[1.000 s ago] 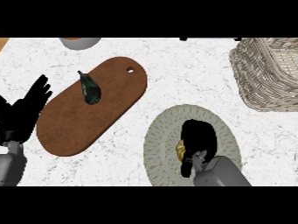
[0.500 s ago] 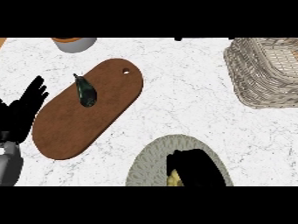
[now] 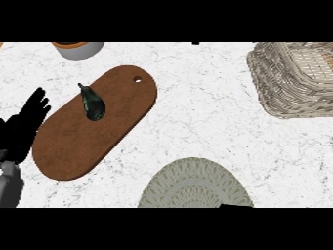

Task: Pick the squash from the placemat and place it in the basket

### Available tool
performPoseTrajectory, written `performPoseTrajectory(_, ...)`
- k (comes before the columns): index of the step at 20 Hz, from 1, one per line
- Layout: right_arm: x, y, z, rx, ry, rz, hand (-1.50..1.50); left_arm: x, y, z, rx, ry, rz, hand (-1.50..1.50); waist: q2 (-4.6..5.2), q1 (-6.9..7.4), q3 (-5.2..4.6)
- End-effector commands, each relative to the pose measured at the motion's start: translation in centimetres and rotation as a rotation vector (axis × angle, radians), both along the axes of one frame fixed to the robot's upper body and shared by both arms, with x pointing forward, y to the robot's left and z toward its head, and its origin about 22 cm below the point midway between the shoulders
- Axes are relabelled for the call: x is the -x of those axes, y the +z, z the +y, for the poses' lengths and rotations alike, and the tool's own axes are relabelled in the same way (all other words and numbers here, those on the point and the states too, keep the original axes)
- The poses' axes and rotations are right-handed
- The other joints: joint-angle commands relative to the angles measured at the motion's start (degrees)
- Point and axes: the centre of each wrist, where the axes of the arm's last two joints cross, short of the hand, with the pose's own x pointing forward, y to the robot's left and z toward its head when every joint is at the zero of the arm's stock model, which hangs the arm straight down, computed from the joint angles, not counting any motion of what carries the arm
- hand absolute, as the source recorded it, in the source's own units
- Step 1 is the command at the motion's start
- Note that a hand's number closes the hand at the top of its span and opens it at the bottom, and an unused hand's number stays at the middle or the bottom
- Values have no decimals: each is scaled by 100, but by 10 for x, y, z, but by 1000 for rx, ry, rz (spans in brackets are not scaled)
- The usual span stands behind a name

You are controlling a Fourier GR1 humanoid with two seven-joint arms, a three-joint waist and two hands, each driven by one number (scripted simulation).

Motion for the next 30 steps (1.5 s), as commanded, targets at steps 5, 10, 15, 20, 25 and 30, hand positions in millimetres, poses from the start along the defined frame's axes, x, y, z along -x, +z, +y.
performPoseTrajectory(5,45,69,-48,-175,-113,-205,150,-2,10,8,-11,-19,-8,0,17,79,-16)
performPoseTrajectory(10,41,81,-56,-162,-220,-271,150,-14,10,3,-15,-13,-21,0,52,97,-31)
performPoseTrajectory(15,25,93,-61,-139,-295,-329,150,-12,3,-16,-3,-44,-21,0,52,185,-36)
performPoseTrajectory(20,-9,109,-72,-145,-407,-356,150,-6,-1,-11,-17,-46,-18,0,47,277,-30)
performPoseTrajectory(25,-50,145,-72,-149,-491,-370,150,-14,3,1,-3,-55,-10,0,58,295,-36)
performPoseTrajectory(30,-89,196,-110,-90,-642,-441,150,-14,-1,-12,-8,-42,-21,0,55,275,-26)
